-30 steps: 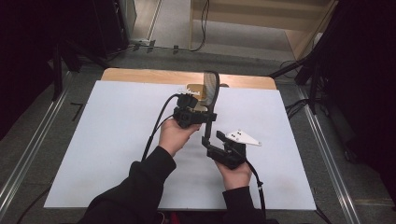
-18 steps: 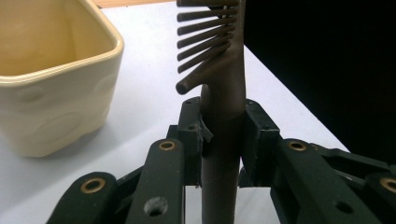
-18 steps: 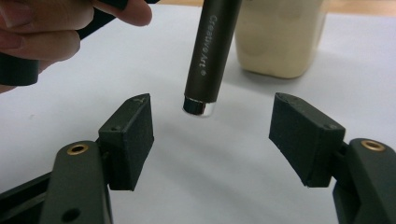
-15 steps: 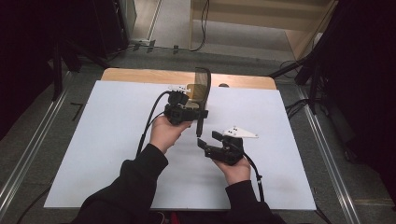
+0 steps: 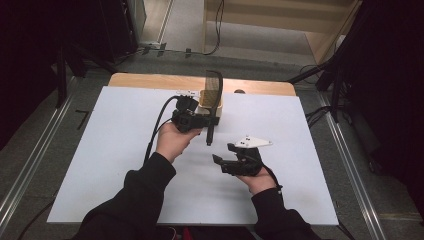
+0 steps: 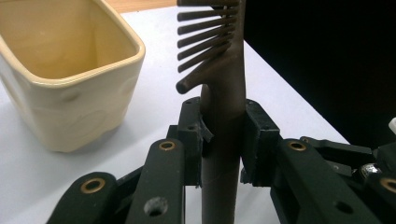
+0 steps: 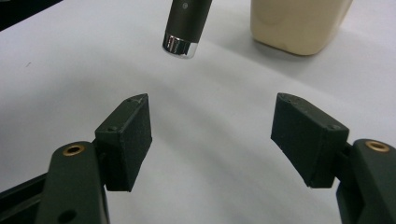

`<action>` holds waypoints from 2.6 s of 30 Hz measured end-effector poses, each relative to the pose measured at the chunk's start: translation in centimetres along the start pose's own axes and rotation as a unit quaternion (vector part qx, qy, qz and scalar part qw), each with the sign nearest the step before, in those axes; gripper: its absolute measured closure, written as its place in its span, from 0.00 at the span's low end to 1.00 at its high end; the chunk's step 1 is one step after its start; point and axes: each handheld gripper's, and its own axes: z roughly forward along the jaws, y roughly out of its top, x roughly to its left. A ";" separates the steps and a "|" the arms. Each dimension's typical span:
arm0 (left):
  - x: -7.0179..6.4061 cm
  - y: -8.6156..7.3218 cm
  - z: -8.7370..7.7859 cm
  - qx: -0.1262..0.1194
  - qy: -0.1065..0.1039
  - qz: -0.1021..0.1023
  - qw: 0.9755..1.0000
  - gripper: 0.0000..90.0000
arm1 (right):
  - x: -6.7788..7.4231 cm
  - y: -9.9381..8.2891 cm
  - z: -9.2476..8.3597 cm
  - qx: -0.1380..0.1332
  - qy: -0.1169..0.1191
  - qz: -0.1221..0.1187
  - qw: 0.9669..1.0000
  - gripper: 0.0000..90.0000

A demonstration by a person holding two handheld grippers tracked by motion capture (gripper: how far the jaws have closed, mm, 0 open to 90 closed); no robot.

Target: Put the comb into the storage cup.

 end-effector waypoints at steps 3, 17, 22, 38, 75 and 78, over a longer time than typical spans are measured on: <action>0.0 0.0 0.0 0.000 -0.003 0.004 1.000 0.81 | 0.0 -0.1 0.0 0.009 -0.001 -0.004 1.000 0.30; 0.2 0.4 -0.5 -0.017 -0.003 0.028 0.999 0.81 | -0.9 -0.8 -1.1 0.024 0.050 -0.013 0.998 0.30; 0.1 0.8 -0.8 -0.026 -0.008 0.025 0.999 0.81 | -1.1 -1.3 -1.8 0.033 0.053 -0.028 0.998 0.30; 0.3 1.3 -0.4 -0.037 -0.017 0.020 0.999 0.81 | -2.1 -2.5 -3.8 0.045 0.066 -0.029 0.996 0.29; 1.6 4.9 -1.6 -0.054 0.002 0.031 0.998 0.81 | -4.0 -4.3 -6.4 0.059 0.044 -0.017 0.997 0.28; 1.7 5.2 -1.5 -0.056 0.004 0.034 0.998 0.81 | -4.0 -4.3 -6.4 0.059 0.043 -0.018 0.997 0.28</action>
